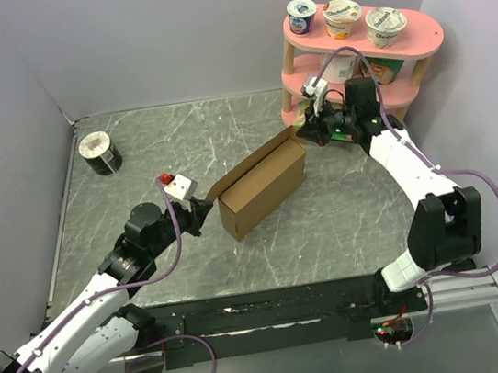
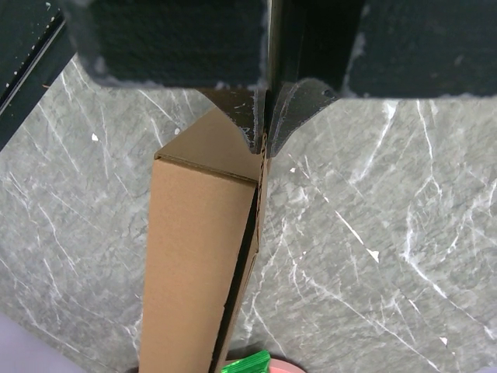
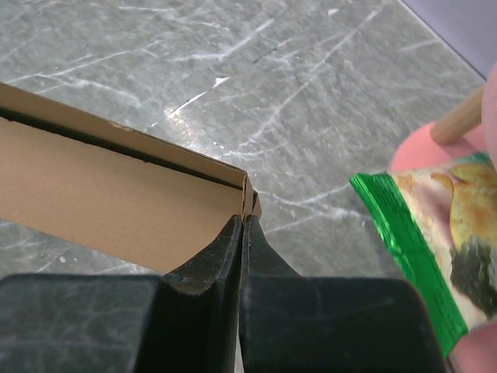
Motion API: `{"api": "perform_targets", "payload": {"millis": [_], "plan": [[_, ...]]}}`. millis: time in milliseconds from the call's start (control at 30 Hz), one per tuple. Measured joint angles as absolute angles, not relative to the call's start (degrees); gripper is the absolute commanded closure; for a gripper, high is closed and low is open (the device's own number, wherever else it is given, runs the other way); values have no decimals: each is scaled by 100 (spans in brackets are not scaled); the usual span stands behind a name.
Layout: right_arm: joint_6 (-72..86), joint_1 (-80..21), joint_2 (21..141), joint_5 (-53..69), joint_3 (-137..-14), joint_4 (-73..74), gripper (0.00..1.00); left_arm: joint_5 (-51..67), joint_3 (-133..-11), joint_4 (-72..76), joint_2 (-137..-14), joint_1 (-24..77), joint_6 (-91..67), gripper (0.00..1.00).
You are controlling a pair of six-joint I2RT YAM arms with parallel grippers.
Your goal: Fold the paper box
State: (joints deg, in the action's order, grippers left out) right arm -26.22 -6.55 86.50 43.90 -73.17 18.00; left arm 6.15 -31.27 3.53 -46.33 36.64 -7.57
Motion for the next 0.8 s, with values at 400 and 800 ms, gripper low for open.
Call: {"api": "perform_targets", "payload": {"millis": [400,800], "plan": [[-1959,-1337,8099,2602,-7043,1822,100,408,-3127,346,-4635,3664,-764,99],[-735,-1649,7266,1452,-6139,1393,100,209,-3127,351,-4637,3736,-775,99]]}}
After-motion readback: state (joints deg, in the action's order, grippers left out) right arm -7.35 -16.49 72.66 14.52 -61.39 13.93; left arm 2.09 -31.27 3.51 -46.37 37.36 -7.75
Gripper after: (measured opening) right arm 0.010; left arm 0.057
